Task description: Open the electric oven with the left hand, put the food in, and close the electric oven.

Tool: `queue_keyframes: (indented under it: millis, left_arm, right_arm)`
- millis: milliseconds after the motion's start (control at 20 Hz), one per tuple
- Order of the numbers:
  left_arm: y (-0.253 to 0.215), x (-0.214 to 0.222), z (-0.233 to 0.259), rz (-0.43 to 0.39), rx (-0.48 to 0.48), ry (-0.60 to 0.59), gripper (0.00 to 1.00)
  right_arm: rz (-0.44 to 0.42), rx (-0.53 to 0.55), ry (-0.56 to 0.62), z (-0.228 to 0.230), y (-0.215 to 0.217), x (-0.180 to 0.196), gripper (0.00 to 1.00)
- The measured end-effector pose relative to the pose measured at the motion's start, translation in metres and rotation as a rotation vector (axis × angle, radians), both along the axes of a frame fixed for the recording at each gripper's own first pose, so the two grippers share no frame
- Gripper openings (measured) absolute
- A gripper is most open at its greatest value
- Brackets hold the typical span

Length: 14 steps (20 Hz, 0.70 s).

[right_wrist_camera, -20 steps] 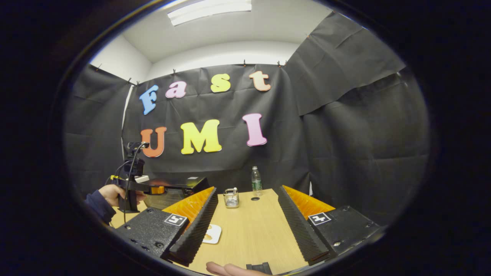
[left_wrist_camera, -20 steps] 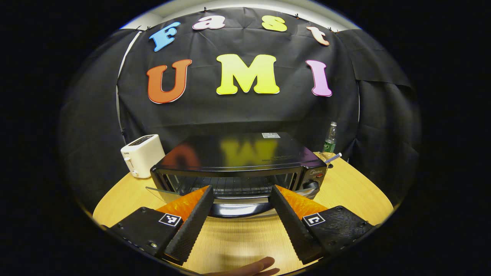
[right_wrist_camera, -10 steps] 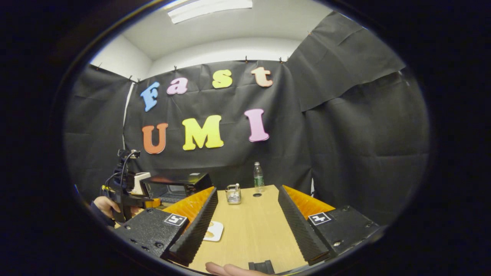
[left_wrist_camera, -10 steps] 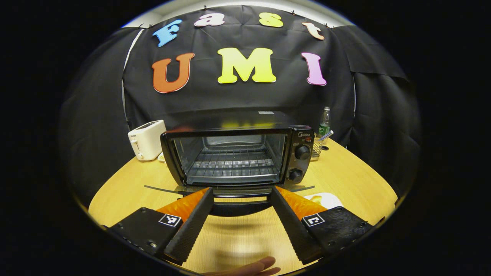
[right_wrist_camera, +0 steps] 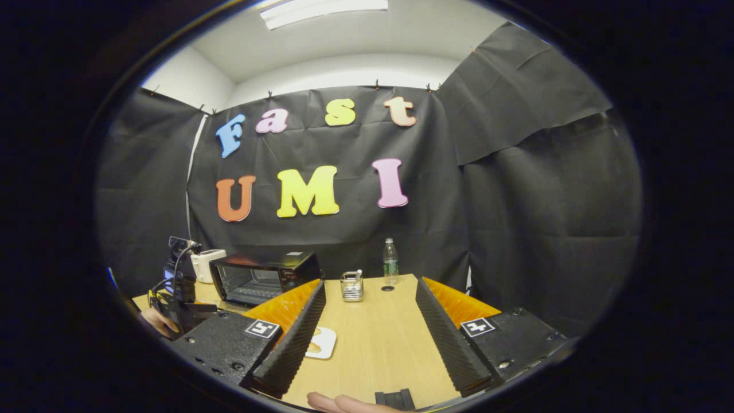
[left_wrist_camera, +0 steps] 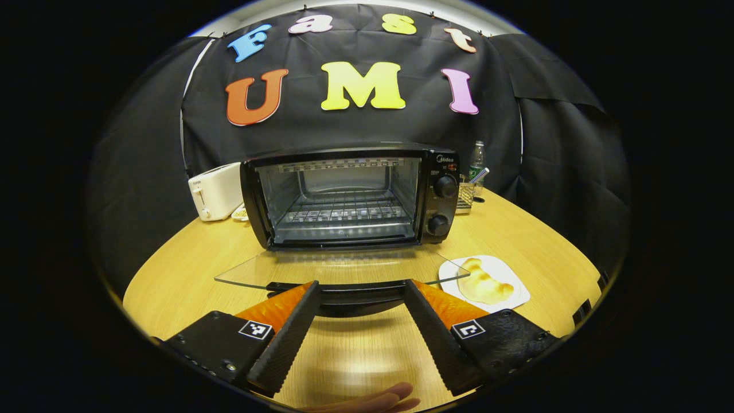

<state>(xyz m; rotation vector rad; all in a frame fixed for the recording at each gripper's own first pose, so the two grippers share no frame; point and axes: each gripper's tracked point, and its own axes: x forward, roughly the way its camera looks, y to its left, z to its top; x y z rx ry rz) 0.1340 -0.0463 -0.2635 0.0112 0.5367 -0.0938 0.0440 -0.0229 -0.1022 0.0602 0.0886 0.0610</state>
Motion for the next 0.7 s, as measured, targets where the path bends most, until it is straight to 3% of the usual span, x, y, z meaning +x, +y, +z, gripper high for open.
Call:
queue_keyframes:
  millis: [200, 350, 700]
  left_arm:
    - [-0.002, -0.009, -0.021, -0.012, 0.022, 0.042, 0.98]
    - [-0.002, -0.017, -0.046, 0.001, -0.014, 0.119, 0.96]
    - [-0.002, -0.016, -0.035, -0.021, -0.022, 0.045, 0.96]
  right_arm:
    - [0.010, -0.013, 0.013, -0.006, 0.006, 0.002, 0.96]
    - [0.015, -0.021, 0.028, -0.012, 0.011, 0.004, 0.96]
    - [0.034, -0.034, 0.073, -0.029, 0.030, 0.019, 0.96]
